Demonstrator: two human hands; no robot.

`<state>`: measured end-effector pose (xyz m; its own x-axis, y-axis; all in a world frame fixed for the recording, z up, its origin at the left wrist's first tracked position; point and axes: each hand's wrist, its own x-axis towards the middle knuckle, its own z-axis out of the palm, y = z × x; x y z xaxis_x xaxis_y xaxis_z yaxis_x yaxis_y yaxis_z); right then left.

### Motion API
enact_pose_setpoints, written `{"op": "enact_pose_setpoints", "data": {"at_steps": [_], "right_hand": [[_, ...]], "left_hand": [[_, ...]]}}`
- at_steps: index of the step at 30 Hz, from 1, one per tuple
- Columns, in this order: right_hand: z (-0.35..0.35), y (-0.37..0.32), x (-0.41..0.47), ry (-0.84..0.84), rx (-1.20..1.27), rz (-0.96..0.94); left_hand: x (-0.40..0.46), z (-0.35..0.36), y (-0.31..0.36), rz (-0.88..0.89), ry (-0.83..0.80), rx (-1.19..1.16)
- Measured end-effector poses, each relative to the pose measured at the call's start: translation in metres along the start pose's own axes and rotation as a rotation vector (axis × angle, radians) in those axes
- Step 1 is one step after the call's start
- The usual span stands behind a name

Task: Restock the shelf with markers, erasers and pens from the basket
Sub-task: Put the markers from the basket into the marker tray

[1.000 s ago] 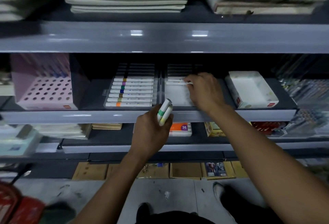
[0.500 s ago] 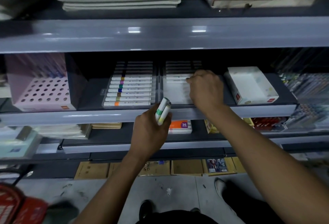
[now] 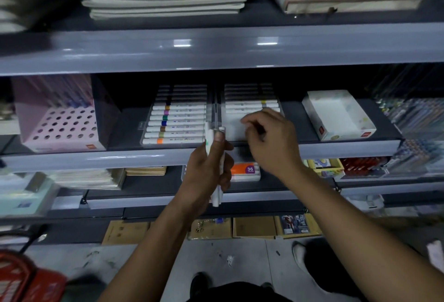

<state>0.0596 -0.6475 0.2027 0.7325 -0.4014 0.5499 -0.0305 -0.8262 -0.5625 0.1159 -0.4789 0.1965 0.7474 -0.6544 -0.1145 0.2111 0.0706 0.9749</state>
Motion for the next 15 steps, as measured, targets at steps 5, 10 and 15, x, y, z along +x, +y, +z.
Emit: {"op": "enact_pose_setpoints", "data": {"at_steps": [5, 10, 15], "right_hand": [[0.002, -0.032, -0.016, -0.264, 0.447, 0.168], [0.0, -0.036, -0.016, -0.282, 0.504, 0.303], [-0.002, -0.039, -0.015, -0.322, 0.423, 0.365]], "left_hand": [[-0.003, 0.002, 0.004, -0.048, -0.094, -0.136], [-0.002, -0.002, 0.007, -0.08, -0.055, -0.116], [-0.001, -0.003, 0.004, -0.067, 0.011, -0.016]]}}
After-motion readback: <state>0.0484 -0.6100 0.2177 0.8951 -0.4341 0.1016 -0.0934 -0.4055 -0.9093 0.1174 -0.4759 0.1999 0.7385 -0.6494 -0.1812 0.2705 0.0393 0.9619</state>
